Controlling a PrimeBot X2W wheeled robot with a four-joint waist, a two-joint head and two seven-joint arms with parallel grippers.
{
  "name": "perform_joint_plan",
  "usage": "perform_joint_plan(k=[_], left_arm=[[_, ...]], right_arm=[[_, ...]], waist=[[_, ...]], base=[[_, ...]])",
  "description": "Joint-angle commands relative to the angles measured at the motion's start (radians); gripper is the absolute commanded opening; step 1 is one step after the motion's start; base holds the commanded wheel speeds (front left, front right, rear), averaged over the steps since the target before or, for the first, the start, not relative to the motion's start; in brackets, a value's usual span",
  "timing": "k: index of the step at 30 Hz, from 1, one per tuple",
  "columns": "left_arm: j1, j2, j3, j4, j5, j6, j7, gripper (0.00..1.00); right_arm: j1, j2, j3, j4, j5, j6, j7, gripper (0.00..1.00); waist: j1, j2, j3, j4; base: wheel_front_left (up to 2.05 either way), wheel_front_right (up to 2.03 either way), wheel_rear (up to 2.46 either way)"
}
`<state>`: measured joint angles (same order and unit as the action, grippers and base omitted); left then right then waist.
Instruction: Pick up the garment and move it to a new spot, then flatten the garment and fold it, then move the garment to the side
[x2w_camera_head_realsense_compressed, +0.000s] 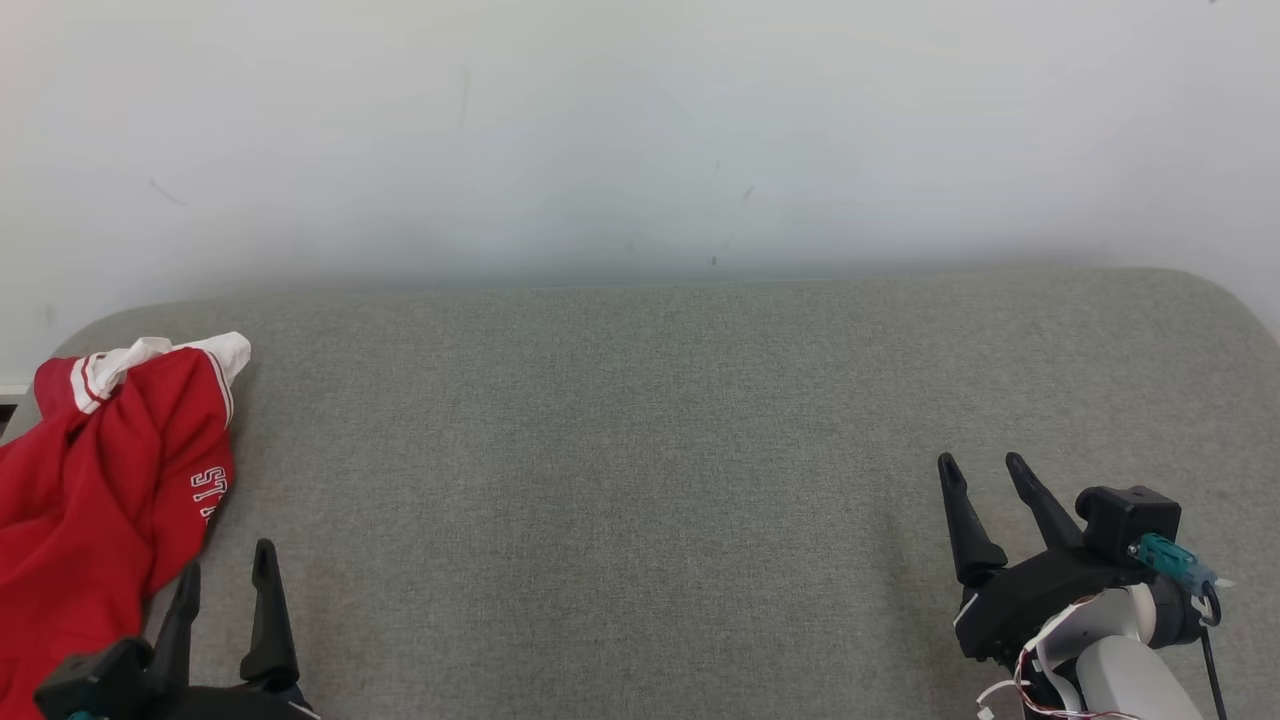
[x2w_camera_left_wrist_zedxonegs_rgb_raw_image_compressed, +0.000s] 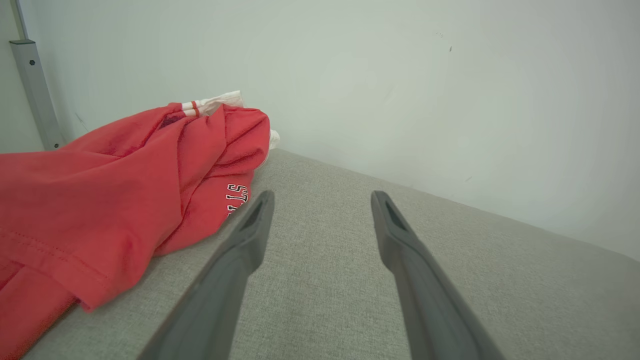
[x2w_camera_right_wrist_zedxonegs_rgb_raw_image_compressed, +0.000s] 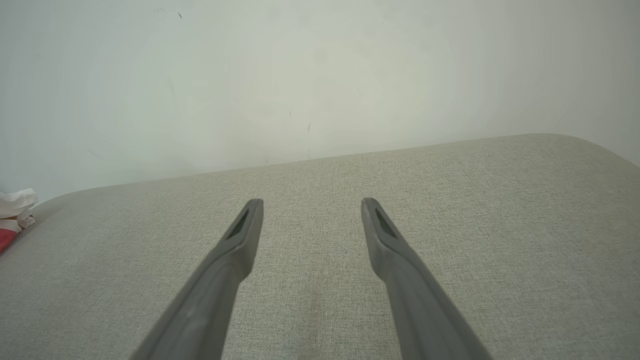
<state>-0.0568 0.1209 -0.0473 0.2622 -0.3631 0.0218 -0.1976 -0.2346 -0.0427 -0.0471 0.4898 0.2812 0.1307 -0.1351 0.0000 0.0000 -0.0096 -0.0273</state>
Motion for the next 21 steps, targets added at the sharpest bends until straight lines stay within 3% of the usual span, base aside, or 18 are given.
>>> perform_joint_plan(k=[1, 15, 21], left_arm=[[0.002, 0.009, -0.001, -0.012, 0.03, 0.004, -0.001, 1.0], [0.038, 0.031, 0.017, -0.059, 0.133, 0.039, -0.023, 1.0], [0.044, 0.046, -0.001, -0.06, 0.18, 0.031, 0.003, 1.0]], right_arm=[[-0.017, -0.01, -0.001, -0.004, -0.026, 0.0, -0.011, 1.0], [-0.002, -0.01, -0.012, -0.009, -0.092, 0.0, -0.056, 1.0], [0.002, -0.01, 0.014, -0.013, -0.113, 0.0, -0.043, 1.0]], waist=[[0.0, 0.0, -0.001, -0.001], [0.0, 0.0, -0.006, -0.011], [0.0, 0.0, -0.008, -0.015]], base=[[0.0, 0.0, 0.0], [0.0, 0.0, 0.0], [0.0, 0.0, 0.0]])
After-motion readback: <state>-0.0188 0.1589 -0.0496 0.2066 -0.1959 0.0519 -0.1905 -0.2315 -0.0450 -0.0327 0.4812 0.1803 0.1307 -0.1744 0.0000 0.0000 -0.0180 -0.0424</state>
